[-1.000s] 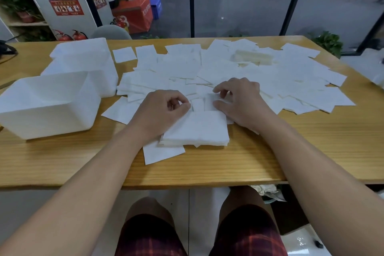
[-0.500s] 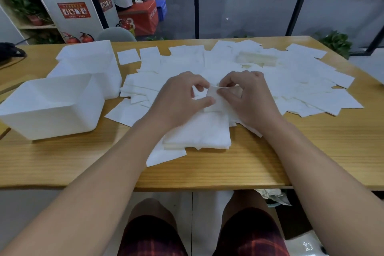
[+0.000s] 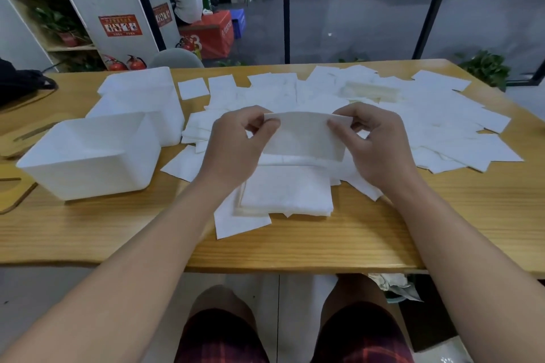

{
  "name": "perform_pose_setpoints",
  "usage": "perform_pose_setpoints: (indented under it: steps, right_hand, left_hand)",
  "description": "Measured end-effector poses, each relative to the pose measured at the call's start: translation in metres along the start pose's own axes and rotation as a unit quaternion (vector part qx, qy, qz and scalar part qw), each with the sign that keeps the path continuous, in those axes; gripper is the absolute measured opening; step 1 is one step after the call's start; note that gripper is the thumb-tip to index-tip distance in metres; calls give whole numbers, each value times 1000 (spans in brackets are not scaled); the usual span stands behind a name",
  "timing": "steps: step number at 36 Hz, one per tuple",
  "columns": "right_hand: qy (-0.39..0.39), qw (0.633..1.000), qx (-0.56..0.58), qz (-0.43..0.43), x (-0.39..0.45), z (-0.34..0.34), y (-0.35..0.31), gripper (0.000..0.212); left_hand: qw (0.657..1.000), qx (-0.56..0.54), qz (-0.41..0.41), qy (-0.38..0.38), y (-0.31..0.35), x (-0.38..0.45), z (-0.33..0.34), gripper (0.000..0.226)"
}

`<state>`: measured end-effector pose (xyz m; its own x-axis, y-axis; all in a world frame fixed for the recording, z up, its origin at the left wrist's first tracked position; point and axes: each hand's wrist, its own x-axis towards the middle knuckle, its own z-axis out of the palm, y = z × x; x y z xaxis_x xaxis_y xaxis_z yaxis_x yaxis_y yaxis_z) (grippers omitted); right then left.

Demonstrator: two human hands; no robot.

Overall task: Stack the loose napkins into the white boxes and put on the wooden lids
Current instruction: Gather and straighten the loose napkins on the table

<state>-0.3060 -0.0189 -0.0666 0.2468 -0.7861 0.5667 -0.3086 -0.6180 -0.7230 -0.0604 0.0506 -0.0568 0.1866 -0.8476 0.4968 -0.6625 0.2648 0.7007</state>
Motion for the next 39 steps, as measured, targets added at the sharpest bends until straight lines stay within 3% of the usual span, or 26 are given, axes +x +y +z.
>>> perform_pose_setpoints:
  steps: [4,8,12,16,24,28,32,39]
  right_hand:
    - [1,996,89,24,0,-6,-6,7]
    - [-82,985,145,49,-5,-11,-13,19]
    - [-190,973,117,63,-10,-10,-16,33]
    - [-237,969,52,52,-13,-8,-15,35]
    - [-268,961,-53,40,-17,-3,-5,33]
    - [-240,967,-83,10,-16,-2,-3,25]
    - [-240,966,-93,-27,-16,3,-5,15]
    - [-278,952,-121,-45,-25,18,-5,30]
  left_hand:
    - [998,-56,-30,-8,2,-8,-12,17]
    - [989,-108,-92,-28,1,-23,-20,11]
    - [987,-78,-129,-51,-5,-39,-25,19]
    - [989,-38,-121,-75,-10,-50,-24,20]
    - [993,50,-76,-77,-20,-56,-23,25]
    - [992,99,-65,-52,-31,-57,-36,12]
    - [983,132,-69,-105,-43,-65,-56,14]
    - [968,181,-50,-164,-45,-74,-66,24]
